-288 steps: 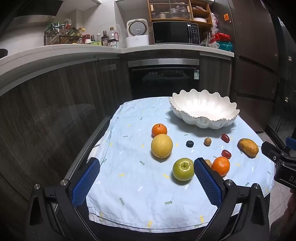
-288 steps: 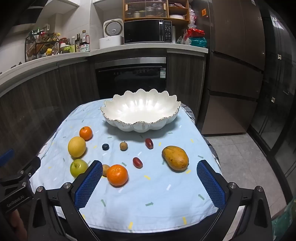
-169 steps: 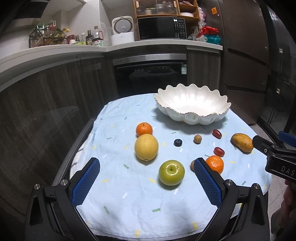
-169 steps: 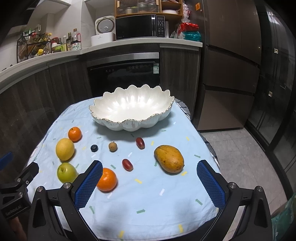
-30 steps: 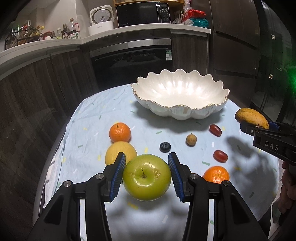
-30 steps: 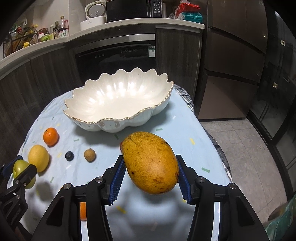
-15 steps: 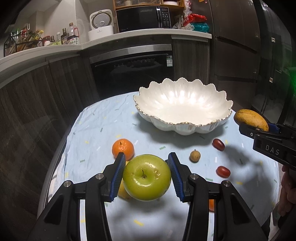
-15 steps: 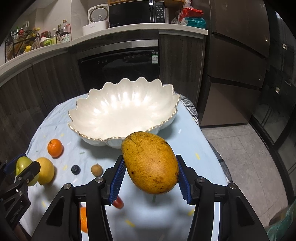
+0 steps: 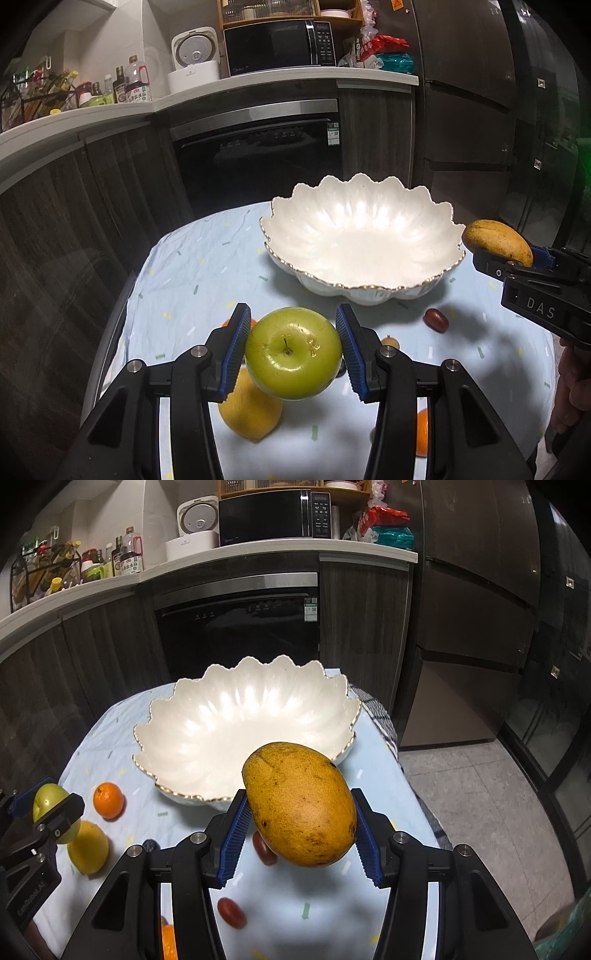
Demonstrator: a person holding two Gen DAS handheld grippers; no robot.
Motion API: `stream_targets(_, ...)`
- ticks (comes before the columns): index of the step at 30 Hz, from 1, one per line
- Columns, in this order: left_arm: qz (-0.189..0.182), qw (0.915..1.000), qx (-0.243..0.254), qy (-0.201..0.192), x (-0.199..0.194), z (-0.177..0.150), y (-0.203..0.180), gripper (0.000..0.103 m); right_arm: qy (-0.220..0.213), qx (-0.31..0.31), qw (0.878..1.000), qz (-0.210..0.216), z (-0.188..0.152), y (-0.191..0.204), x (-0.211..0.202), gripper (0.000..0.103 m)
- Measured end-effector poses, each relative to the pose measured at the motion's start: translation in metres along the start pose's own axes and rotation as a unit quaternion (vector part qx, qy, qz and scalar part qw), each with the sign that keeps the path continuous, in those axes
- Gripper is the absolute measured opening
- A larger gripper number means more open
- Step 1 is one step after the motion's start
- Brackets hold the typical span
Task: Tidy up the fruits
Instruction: 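Lift the apple and mango and carry both over the white bowl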
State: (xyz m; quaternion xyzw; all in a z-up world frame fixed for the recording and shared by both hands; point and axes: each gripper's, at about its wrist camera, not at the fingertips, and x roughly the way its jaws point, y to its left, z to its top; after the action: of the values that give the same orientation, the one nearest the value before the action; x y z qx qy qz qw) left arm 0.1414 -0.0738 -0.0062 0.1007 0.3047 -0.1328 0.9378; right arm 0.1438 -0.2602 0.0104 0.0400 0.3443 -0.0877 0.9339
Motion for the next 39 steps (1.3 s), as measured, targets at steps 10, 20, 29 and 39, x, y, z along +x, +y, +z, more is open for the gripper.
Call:
stream_targets(10, -0.008, 0.9999, 0.006, -0.005, 0.014, 0.018, 0.000, 0.047, -0.012, -0.003, 1.000, 0.000, 0.015, -0.001, 0.008, 0.054)
stream_targets(20, -0.016, 0.9998, 0.011, -0.011, 0.031, 0.040, -0.002, 0.047, -0.023, -0.008, 1.000, 0.004, 0.032, -0.001, 0.018, 0.054)
stream_targets(29, -0.030, 0.9993, 0.016, -0.011, 0.053, 0.064, -0.005, 0.047, -0.022, -0.010, 1.000, 0.009, 0.047, -0.004, 0.034, 0.054)
stream_targets(39, -0.039, 0.9988, 0.030, -0.003, 0.084, 0.083, -0.008, 0.047, -0.012, -0.011, 1.000, 0.009, 0.060, -0.007, 0.059, 0.054)
